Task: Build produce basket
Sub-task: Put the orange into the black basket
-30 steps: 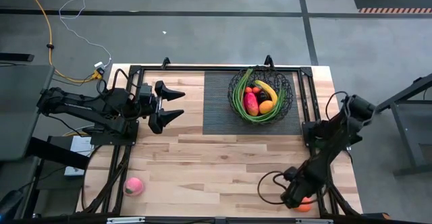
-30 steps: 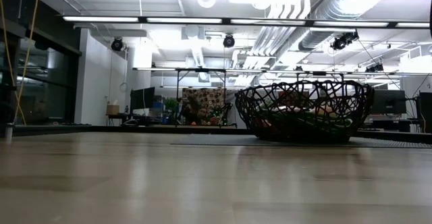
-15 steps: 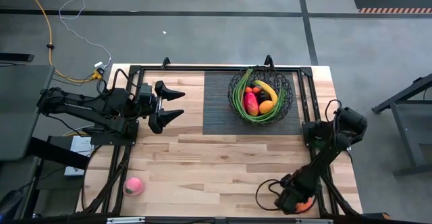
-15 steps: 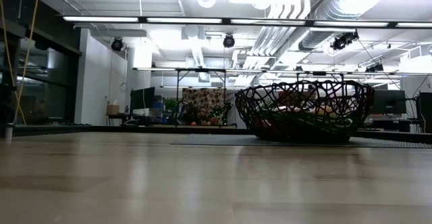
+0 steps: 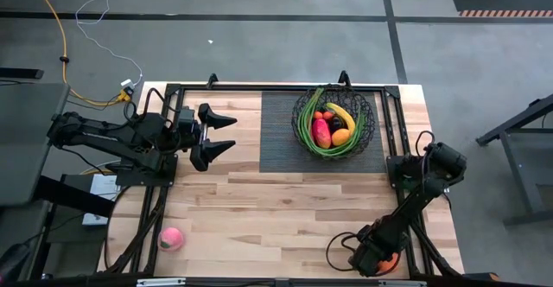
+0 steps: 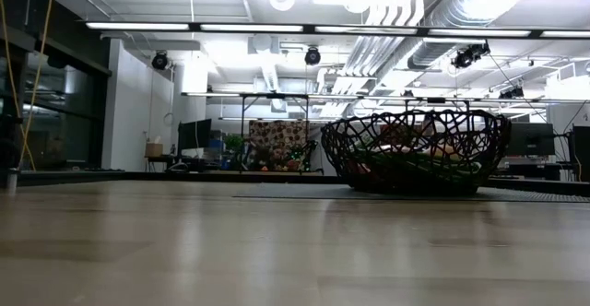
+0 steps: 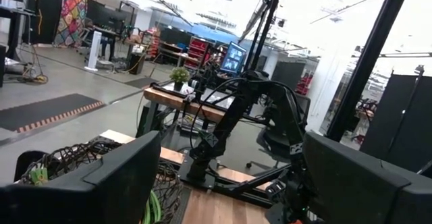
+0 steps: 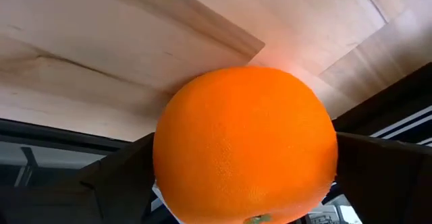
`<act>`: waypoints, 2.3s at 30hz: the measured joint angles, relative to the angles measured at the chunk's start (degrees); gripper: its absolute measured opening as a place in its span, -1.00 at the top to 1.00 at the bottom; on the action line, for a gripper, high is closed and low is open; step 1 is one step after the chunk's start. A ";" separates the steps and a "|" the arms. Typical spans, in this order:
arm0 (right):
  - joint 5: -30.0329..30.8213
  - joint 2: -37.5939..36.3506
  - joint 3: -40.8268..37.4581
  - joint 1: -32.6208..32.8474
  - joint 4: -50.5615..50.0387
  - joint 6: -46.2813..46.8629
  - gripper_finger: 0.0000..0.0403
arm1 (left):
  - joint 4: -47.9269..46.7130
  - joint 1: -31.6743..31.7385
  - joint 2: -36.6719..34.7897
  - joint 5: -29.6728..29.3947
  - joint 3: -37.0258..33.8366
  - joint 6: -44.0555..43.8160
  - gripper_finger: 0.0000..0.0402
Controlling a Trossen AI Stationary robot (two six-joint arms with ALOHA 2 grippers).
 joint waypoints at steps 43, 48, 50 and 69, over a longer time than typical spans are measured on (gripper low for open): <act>42.28 -21.65 0.02 -48.99 53.39 -91.14 -0.63 | 0.02 0.00 0.00 -0.55 0.02 -2.98 -0.73; 39.25 -22.68 0.02 -52.10 58.93 -93.60 -0.63 | 0.09 0.00 0.51 0.49 0.02 -3.02 -0.73; 38.27 -24.13 0.02 -52.73 58.65 -94.02 -0.63 | 0.08 0.09 0.83 0.49 0.05 -3.04 -0.73; 36.53 -31.08 0.04 -52.52 44.87 -94.86 -0.63 | -20.64 5.77 10.78 9.19 12.00 1.12 -0.73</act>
